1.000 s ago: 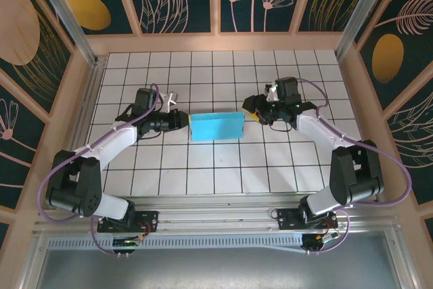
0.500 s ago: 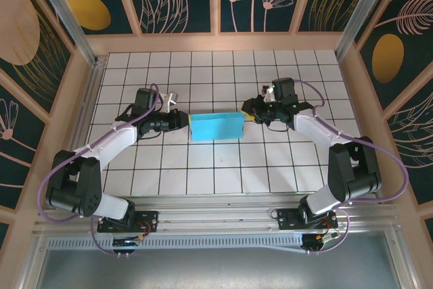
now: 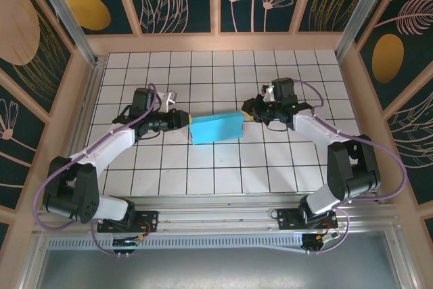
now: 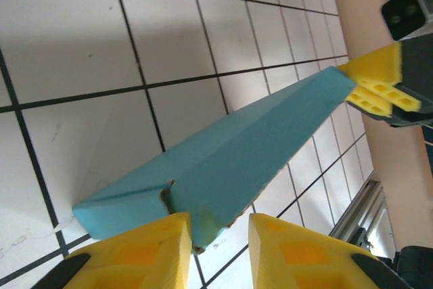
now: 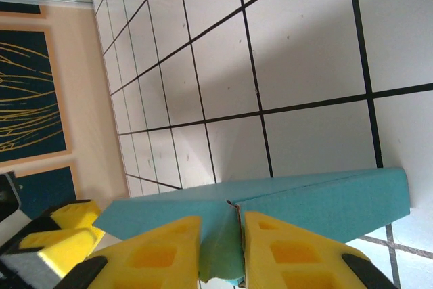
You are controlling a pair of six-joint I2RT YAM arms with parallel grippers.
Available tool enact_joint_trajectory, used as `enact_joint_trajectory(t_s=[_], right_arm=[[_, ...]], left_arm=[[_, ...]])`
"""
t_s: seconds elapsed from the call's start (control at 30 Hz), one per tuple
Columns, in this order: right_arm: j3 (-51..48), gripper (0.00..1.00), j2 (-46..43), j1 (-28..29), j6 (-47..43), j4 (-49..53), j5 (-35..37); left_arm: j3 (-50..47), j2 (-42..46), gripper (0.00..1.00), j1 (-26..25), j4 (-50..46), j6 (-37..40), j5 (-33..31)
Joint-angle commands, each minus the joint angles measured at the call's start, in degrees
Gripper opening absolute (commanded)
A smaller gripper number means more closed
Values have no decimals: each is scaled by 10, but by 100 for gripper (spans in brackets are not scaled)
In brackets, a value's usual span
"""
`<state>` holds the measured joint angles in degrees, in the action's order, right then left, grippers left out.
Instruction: Fold the paper box
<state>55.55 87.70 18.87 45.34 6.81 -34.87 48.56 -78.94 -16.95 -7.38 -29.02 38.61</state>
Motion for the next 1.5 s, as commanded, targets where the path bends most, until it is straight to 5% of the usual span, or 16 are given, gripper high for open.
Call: enact_joint_trajectory(t_s=[0.0, 0.47, 0.7, 1.3, 1.47], right_arm=[[-8, 22, 12, 4, -3, 4, 0], [-4, 23, 13, 5, -7, 12, 0], [-4, 23, 13, 5, -6, 10, 0], [2, 23, 23, 12, -14, 15, -3], [-2, 23, 24, 12, -15, 15, -4]], left_arm=[[-10, 24, 32, -3, 22, -3, 18], [0, 51, 38, -4, -21, -139, -98], [-60, 71, 44, -3, 96, -281, -98], [-90, 4, 47, -4, 173, -316, -42], [-100, 0, 37, -3, 179, -325, -42]])
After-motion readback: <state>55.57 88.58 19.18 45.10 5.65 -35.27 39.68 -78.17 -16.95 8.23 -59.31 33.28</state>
